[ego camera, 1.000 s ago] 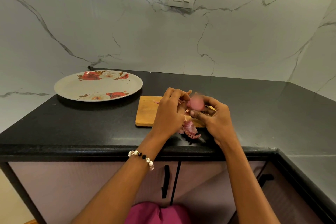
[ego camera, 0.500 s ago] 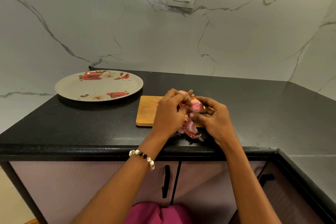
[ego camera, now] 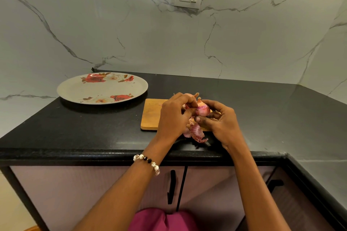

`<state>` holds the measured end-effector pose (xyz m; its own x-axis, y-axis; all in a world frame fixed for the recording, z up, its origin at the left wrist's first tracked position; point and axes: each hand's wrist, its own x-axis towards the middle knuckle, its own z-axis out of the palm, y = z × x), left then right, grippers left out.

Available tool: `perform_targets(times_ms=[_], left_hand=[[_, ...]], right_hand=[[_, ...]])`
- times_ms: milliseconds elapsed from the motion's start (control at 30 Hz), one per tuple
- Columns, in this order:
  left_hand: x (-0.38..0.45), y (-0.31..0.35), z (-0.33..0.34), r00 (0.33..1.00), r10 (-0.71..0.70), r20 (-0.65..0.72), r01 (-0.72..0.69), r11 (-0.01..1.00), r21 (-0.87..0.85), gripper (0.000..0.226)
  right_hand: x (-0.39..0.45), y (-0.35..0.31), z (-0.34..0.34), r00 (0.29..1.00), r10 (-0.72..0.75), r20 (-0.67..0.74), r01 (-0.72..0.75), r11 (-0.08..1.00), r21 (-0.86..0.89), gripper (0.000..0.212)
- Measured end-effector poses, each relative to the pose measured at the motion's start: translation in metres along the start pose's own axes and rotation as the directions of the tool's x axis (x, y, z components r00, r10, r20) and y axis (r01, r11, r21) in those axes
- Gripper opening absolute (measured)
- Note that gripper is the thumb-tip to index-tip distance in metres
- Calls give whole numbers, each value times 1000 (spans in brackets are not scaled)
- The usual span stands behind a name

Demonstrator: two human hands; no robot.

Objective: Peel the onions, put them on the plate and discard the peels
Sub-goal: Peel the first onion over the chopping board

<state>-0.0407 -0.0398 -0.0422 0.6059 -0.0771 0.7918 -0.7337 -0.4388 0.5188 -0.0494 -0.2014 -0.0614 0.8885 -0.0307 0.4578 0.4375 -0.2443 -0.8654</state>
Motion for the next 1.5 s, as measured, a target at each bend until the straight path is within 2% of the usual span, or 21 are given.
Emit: perform_targets(times_ms=[267,533,767,933,1033,1267,1367,1500], left_hand=[[0,-3,3,1000,-21,8,21,999,33,18],[-1,-5,6,993,-52,102,43,996,82,20],[-1,-2,6,983,-85,165,73,994,76,16],[-1,-2,5,985,-93,148,83,994,71,25],[-1,-1,4,991,-66,120,59,996,63,19],[-1,-1,2,1000,-1,-19,2,1000,22,21],[-1,0,0,999,44,-9,-44,999,-9,27],[-1,1,-1,998,59,-6,-59,998,-16,21]], right_hand=[[1,0,0,1000,3,15,-3,1000,-3,67],[-1,-4,0,1000,6,17,-6,1000,16,68],[-4,-11,1,999,33,-10,-31,990,140,61],[-4,-14,-2,993,61,-105,-33,967,253,59],[-5,-14,-4,990,73,-122,-35,956,291,58],[-5,-16,-3,993,87,-79,-59,952,300,54],[-6,-18,-2,996,86,-38,-70,950,306,56],[-7,-21,-1,997,77,11,-76,944,322,47]])
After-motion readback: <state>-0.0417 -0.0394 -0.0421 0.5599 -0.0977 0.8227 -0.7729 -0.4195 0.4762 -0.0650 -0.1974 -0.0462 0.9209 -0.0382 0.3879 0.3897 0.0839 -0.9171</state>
